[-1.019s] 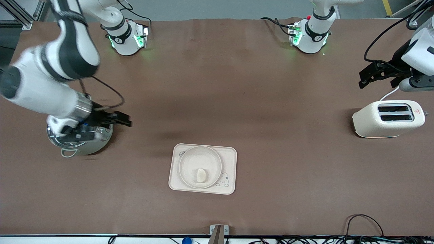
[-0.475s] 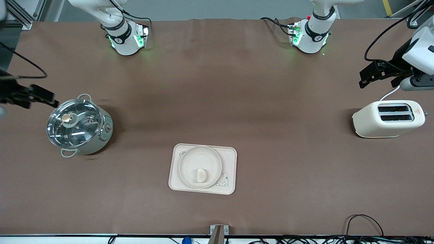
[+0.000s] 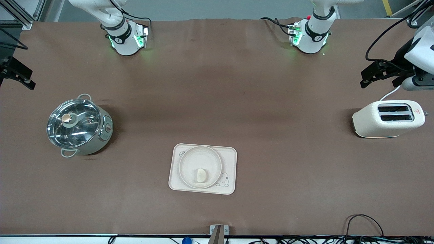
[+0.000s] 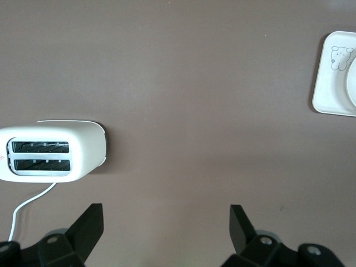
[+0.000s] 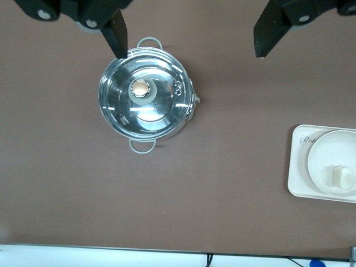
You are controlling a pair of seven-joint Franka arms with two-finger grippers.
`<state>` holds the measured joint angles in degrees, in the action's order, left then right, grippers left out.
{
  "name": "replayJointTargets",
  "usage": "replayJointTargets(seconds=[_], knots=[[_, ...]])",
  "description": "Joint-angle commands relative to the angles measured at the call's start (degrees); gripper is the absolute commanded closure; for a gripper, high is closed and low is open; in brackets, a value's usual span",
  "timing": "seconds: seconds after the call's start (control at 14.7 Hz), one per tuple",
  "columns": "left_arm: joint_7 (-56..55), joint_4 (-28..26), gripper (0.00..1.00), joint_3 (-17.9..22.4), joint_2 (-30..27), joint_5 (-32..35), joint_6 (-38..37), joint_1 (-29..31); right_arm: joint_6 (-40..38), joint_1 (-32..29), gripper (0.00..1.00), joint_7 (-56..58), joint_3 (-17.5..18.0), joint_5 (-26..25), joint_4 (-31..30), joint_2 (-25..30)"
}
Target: Place bun in plate and plate on tray
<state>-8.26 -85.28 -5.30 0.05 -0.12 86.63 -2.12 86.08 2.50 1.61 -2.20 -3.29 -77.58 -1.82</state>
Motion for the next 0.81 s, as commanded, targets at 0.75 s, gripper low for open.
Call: replayJointTargets(seconds=[0.75], knots=[[0.6, 1.2, 0.00, 0.1, -0.1, -0.3, -2.8, -0.4, -0.6, -4.7, 0.00, 3.3, -0.1, 2.1, -4.9, 0.5]])
